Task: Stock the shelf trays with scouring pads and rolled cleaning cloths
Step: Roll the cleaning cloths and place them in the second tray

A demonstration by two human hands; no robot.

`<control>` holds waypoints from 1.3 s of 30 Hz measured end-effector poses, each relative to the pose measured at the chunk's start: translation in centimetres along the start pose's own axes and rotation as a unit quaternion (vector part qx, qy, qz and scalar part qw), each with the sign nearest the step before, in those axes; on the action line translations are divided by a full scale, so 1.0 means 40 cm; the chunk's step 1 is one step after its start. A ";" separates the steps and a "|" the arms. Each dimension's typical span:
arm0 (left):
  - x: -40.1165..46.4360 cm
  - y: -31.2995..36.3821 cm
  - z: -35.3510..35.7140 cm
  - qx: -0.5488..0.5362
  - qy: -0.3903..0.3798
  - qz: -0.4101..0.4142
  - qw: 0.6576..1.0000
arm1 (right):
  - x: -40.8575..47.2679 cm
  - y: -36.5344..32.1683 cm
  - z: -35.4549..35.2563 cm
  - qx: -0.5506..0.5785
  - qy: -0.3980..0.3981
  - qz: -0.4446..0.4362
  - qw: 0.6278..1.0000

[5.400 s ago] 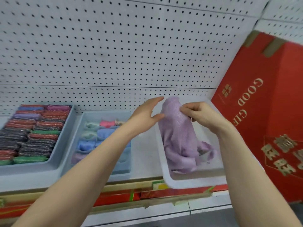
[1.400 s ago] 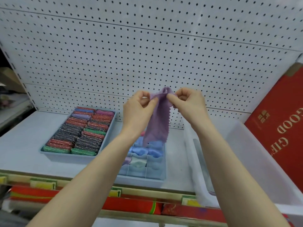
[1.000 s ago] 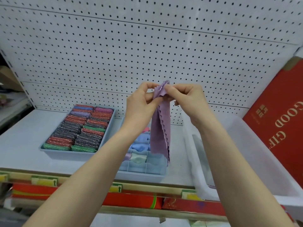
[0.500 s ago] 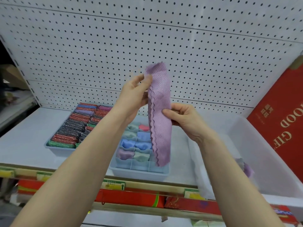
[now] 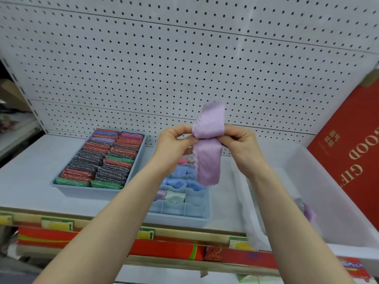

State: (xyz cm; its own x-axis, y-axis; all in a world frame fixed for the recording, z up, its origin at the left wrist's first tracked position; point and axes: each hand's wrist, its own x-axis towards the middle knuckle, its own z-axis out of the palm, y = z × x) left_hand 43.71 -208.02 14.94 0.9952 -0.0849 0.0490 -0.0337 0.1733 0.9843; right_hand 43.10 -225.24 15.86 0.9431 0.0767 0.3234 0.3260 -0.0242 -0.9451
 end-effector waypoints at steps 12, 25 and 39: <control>0.012 0.042 0.001 -0.055 0.012 0.035 0.998 | -0.016 0.014 0.006 0.089 -0.053 0.106 0.989; 0.013 -0.012 -0.026 -0.041 0.007 -0.095 0.995 | -0.013 0.001 0.013 0.039 -0.050 0.048 0.997; 0.002 0.002 -0.028 -0.126 -0.016 -0.087 0.988 | -0.020 0.032 0.032 -0.099 -0.040 0.020 0.994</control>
State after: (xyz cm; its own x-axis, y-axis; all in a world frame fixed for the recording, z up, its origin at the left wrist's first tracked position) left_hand 43.89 -206.93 14.82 0.9802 -0.1651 -0.1089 0.1665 0.3917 0.9049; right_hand 42.69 -224.06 14.35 0.9503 0.1509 0.2725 0.3014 -0.2249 -0.9266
